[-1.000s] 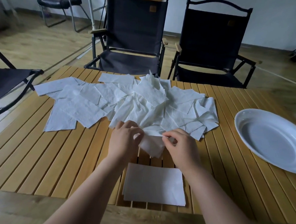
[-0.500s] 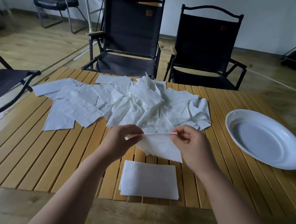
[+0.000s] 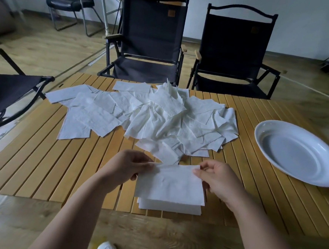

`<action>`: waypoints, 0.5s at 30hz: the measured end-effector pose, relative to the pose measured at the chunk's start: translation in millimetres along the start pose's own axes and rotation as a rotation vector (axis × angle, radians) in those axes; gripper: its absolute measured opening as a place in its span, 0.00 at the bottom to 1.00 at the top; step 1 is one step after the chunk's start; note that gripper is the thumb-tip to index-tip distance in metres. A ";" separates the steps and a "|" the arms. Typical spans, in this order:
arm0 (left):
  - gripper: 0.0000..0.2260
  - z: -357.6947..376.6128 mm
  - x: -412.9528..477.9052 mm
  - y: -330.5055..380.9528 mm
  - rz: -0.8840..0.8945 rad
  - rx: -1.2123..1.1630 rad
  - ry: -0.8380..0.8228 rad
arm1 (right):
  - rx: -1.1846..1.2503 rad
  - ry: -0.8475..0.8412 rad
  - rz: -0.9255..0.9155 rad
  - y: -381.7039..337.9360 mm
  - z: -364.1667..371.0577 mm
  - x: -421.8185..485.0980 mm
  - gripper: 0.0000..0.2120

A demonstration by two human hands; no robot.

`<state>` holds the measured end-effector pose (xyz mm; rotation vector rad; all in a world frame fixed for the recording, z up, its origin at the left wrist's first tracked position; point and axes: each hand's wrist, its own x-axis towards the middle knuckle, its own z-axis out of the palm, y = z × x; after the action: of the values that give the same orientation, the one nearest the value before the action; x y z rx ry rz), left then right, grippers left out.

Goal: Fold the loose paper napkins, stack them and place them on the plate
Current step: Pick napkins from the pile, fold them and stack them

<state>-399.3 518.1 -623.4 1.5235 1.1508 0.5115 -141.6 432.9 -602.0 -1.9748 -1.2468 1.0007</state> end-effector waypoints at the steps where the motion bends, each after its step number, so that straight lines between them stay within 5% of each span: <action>1: 0.03 1.7 0.3 -1.9 -0.017 0.055 0.000 | -0.071 -0.029 0.016 2.7 1.4 0.1 0.04; 15: 0.06 12.3 11.6 -6.5 0.002 0.620 0.023 | -0.317 -0.035 0.016 14.8 14.2 6.3 0.03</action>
<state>-386.8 521.5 -636.1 2.0454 1.4036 0.1716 -144.7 434.2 -623.2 -2.2150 -1.4865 0.8909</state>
